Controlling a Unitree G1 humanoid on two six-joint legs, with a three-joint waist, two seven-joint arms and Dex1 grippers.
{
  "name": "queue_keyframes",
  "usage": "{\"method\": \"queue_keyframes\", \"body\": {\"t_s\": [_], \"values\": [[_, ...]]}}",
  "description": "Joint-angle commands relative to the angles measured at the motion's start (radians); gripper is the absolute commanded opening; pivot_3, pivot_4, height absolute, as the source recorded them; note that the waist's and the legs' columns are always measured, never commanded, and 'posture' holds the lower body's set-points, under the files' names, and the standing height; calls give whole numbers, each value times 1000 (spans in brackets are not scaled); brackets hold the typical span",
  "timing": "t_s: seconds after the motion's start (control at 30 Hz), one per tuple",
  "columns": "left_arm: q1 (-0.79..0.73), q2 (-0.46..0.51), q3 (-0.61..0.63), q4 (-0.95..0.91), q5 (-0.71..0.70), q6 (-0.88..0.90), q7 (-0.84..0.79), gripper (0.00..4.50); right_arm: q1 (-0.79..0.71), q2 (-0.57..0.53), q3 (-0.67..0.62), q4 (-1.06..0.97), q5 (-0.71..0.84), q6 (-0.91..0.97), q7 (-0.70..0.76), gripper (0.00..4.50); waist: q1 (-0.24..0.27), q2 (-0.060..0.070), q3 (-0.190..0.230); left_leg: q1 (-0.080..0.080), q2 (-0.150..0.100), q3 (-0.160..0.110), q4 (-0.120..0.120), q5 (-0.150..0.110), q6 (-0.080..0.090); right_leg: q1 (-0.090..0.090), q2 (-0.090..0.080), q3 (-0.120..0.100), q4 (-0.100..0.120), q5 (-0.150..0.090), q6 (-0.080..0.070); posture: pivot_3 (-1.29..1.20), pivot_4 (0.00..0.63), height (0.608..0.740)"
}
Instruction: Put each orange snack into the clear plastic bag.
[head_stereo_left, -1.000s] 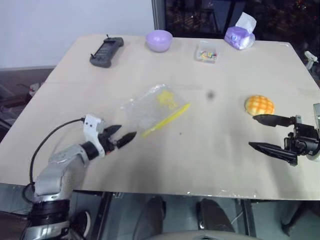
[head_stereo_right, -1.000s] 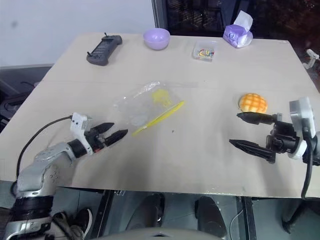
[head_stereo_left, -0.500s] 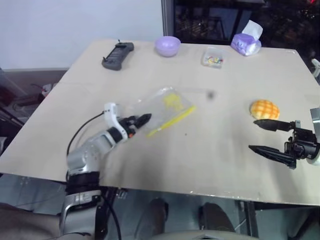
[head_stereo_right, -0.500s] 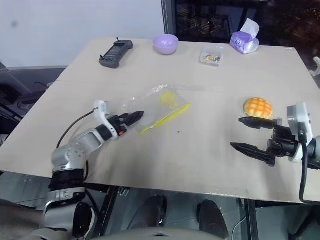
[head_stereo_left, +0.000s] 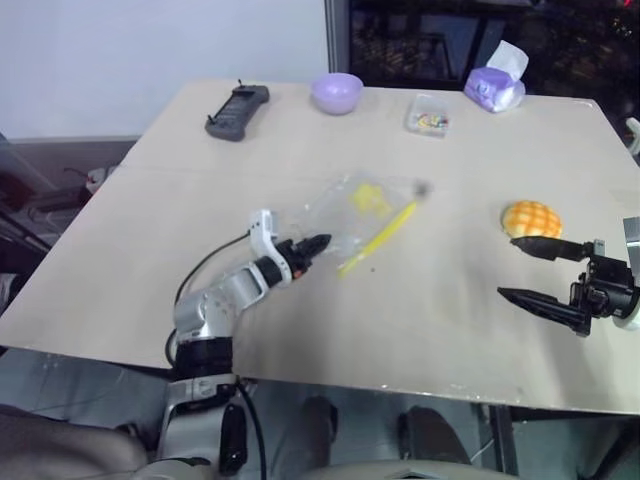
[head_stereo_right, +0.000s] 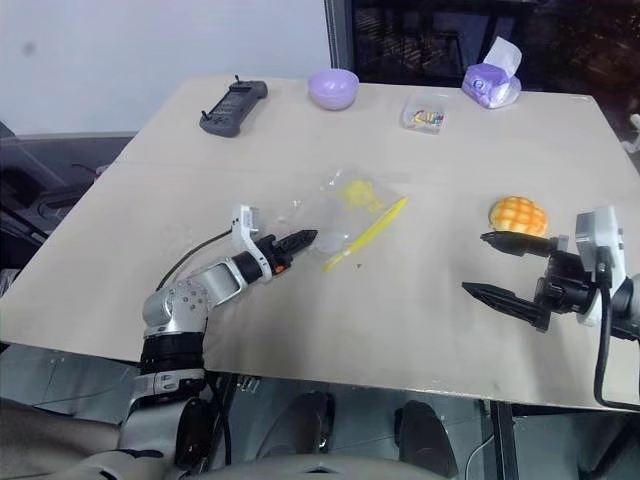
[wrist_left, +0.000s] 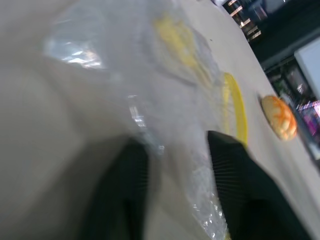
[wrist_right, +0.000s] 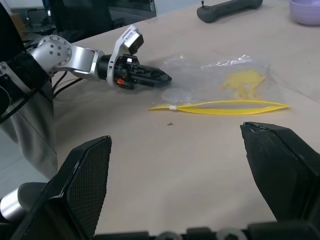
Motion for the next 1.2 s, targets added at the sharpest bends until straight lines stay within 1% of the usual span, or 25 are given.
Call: {"method": "queue_keyframes", "body": {"t_s": [0.03, 0.17, 0.27, 0.33, 0.37, 0.5, 0.6, 0.63, 0.73, 0.8, 0.83, 0.93, 1.2], "values": [[11, -25, -7, 22, -35, 75, 16, 23, -24, 7, -7, 6, 2, -22, -4, 4500, 1, 1, -1, 0, 0, 0, 0, 0, 0, 0, 0, 0, 0, 0, 0, 0, 150, 740], [23, -27, -4, -47, -86, 127, 7, 23, -31, 9, 6, 14, -17, -30, 4, 4500, -1, 1, -1, 0, 0, 0, 0, 0, 1, 0, 0, 0, 0, 0, 0, 0, 150, 740], [17, -49, 28, -94, -182, 246, 21, 23, -37, 14, 25, 14, -31, -36, 1, 4500, -1, 0, 0, -1, 0, 0, 0, -1, 1, 0, 0, 0, -1, 0, 0, 0, 150, 740], [-2, -87, 88, -129, -266, 301, 66, 23, -43, 16, 37, 16, -38, -38, -3, 4500, -1, -1, 1, -2, 0, 0, 0, -1, 1, -1, -1, 0, -2, 0, 0, 0, 150, 740], [-15, -107, 122, -140, -309, 323, 95, 23, -45, 18, 40, 16, -40, -38, -5, 4500, -2, -3, 2, -3, 0, 0, 0, -1, 1, -1, -1, 0, -2, 0, 0, 0, 150, 740], [-96, -208, 280, -125, -589, 352, 292, 23, -61, 23, 61, 18, -56, -42, -13, 4500, -8, -9, 6, -3, 1, -1, 0, -1, 1, -2, 0, -1, -2, 0, 0, 0, 150, 740], [-119, -253, 301, -111, -817, 332, 475, 23, -106, 40, 124, 20, -111, -63, -50, 4500, -22, -11, 7, -3, 1, -1, 0, -1, 1, -2, 0, -1, -2, 0, 0, 0, 150, 740], [-117, -262, 291, -107, -894, 316, 540, 23, -130, 52, 164, 29, -160, -84, -76, 4500, -28, -11, 8, -3, 0, -1, 0, -1, 1, -2, -1, -1, -2, 0, 0, 0, 150, 740], [-90, -283, 221, -114, -1107, 241, 728, 23, -255, 130, 356, 138, -477, -289, -232, 4500, -35, -15, 9, -3, 1, 1, 0, -1, 1, -2, 0, 1, -3, 0, 0, 0, 150, 740], [-68, -272, 167, -132, -1208, 196, 810, 23, -313, 172, 431, 206, -609, -388, -299, 4500, -33, -15, 10, -3, 1, 1, 0, 0, 0, -4, 0, 2, -1, 0, 0, 0, 150, 740], [-58, -258, 140, -141, -1245, 178, 838, 23, -335, 192, 452, 237, -646, -427, -320, 4500, -29, -15, 10, -3, 1, 1, 0, 2, -3, -5, -1, 3, -1, 0, 0, 0, 150, 740], [-43, -226, 94, -158, -1300, 135, 872, 23, -397, 250, 461, 319, -696, -488, -392, 4500, -23, -15, 10, -5, 1, 1, -1, 2, -4, -7, 0, 2, -1, 0, 0, 0, 150, 740], [-28, -204, 61, -190, -1302, 95, 869, 23, -463, 256, 439, 456, -742, -558, -442, 4500, -18, -15, 10, -6, -1, 2, -1, 2, -4, -7, -1, 2, -3, 0, 0, 0, 150, 740]]}}
